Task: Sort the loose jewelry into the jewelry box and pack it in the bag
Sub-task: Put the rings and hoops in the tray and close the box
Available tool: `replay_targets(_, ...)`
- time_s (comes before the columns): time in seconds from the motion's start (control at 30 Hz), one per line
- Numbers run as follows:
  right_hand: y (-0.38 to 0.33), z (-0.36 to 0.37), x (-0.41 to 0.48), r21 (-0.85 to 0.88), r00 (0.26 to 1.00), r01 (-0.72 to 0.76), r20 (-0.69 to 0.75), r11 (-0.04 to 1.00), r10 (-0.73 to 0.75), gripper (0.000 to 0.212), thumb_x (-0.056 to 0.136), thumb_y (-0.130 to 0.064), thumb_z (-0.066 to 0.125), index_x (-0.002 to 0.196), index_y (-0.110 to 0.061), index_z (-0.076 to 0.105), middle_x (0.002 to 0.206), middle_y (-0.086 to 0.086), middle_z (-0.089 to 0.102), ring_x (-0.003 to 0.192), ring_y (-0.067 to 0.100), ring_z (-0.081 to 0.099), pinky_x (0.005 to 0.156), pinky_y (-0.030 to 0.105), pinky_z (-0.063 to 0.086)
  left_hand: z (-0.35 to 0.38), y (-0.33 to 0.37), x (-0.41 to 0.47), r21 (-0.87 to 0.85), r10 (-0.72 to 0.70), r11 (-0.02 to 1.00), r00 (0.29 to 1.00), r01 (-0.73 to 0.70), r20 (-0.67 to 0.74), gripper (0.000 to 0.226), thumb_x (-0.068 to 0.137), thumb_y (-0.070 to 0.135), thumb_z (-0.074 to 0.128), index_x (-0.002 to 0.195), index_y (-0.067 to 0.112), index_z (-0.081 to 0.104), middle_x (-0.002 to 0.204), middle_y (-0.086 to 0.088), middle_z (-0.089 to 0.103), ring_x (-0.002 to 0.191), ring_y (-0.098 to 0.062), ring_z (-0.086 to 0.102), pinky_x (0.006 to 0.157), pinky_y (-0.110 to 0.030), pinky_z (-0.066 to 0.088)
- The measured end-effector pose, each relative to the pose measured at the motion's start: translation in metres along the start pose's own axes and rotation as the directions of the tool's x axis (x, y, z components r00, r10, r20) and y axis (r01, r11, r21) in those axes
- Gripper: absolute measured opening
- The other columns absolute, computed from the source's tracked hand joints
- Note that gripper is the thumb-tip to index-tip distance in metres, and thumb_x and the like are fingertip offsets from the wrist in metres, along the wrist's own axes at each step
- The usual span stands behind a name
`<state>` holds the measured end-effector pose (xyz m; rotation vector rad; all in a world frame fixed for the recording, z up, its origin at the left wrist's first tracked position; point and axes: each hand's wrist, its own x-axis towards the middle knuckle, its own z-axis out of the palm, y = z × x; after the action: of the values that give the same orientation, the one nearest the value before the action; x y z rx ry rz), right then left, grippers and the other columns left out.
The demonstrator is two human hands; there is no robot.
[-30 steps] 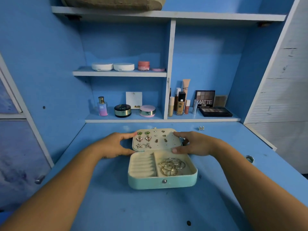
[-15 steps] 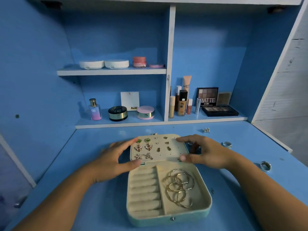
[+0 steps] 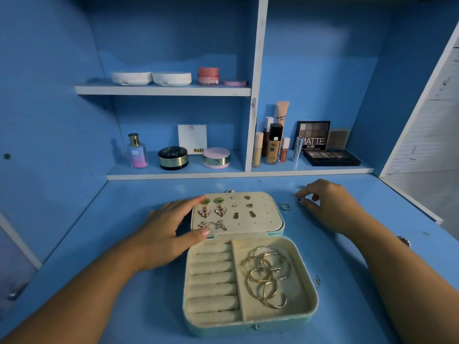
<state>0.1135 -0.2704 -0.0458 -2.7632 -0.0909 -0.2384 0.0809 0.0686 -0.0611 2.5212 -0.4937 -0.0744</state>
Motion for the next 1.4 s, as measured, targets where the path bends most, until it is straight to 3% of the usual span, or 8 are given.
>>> replay_targets(0.33,-0.006,-0.001,0.003,0.047,0.995,-0.083,-0.053,0.995,0.085,0.005,0.090,-0.022,0.063,0.092,-0.022,0.067,0.097,0.003,0.067,0.078,0.014,0.053,0.072,0.024,0.043,0.000,0.002,-0.001,0.037,-0.004,0.999,1.000,0.004,-0.013,0.089,0.067,0.080,0.034,0.148,0.044,0.025,0.148,0.024,0.036,0.137,0.000,0.031,0.115,-0.042,0.028)
replay_targets(0.43,-0.029,-0.006,-0.012,0.189,0.968,0.119,-0.242,0.975,-0.071,0.002,0.085,-0.027,0.069,0.085,-0.027,0.067,0.082,-0.006,0.064,0.071,0.004,0.055,0.062,0.007,0.038,-0.001,0.002,-0.001,0.026,-0.002,1.000,1.000,0.003,-0.012,0.089,0.067,0.079,0.036,0.149,0.044,0.026,0.147,0.024,0.038,0.136,0.000,0.032,0.115,-0.042,0.028)
replay_targets(0.6,-0.075,0.006,-0.042,0.307,0.906,0.423,-0.177,0.852,-0.386,0.007,0.079,-0.032,0.072,0.087,-0.032,0.071,0.088,-0.021,0.064,0.089,-0.003,0.056,0.076,0.007,0.041,-0.001,0.008,-0.001,0.096,0.027,0.995,0.996,-0.019,-0.083,0.087,0.067,0.078,0.035,0.146,0.042,0.034,0.143,0.030,0.034,0.136,0.004,0.027,0.116,-0.035,0.020)
replay_targets(0.77,-0.091,0.020,-0.046,0.408,0.927,0.369,-0.093,0.835,-0.364,0.004,0.080,-0.035,0.072,0.082,-0.031,0.071,0.078,-0.013,0.066,0.079,-0.003,0.057,0.068,0.010,0.042,0.007,0.024,-0.001,0.057,0.231,0.973,0.919,-0.225,-0.319,0.047,0.076,0.059,0.060,0.119,0.038,0.063,0.111,0.026,0.059,0.110,0.001,0.055,0.099,-0.046,0.043)
replay_targets(0.9,-0.087,0.024,-0.044,0.307,0.927,0.370,-0.058,0.877,-0.370,0.015,0.078,-0.045,0.070,0.083,-0.031,0.071,0.080,-0.009,0.063,0.080,0.002,0.056,0.072,0.026,0.048,0.010,0.030,-0.003,-0.064,0.223,0.965,0.922,-0.255,-0.317,0.030,0.076,0.046,0.076,0.105,0.039,0.071,0.107,0.028,0.063,0.102,0.006,0.060,0.093,-0.023,0.048)
replay_targets(1.0,-0.086,0.025,-0.044,0.300,0.925,0.376,-0.068,0.877,-0.373,0.014,0.078,-0.047,0.069,0.084,-0.034,0.072,0.081,-0.006,0.061,0.077,0.004,0.055,0.072,0.027,0.048,0.010,0.033,-0.004,-0.133,0.183,0.965,0.941,-0.228,-0.284,0.034,0.077,0.030,0.082,0.104,0.045,0.068,0.105,0.030,0.065,0.103,0.010,0.060,0.091,-0.009,0.045)
replay_targets(1.17,-0.087,0.030,-0.044,0.289,0.881,0.467,-0.066,0.836,-0.469,0.012,0.088,-0.037,0.063,0.096,-0.034,0.072,0.081,-0.007,0.066,0.086,0.002,0.053,0.075,0.021,0.045,0.014,0.040,-0.007,-0.132,0.185,0.968,0.960,-0.215,-0.209,0.046,0.076,0.034,0.082,0.116,0.046,0.064,0.111,0.034,0.060,0.111,0.017,0.053,0.095,-0.002,0.036)
replay_targets(1.4,-0.055,0.011,-0.025,0.205,0.957,0.225,-0.232,0.953,-0.176,0.015,0.093,-0.027,0.054,0.097,-0.030,0.068,0.091,-0.019,0.063,0.084,-0.001,0.053,0.064,0.011,0.035,0.015,0.045,-0.009,-0.136,0.193,0.965,0.959,-0.224,-0.209,0.033,0.080,0.035,0.078,0.111,0.041,0.069,0.107,0.029,0.067,0.104,0.015,0.057,0.090,-0.004,0.042)
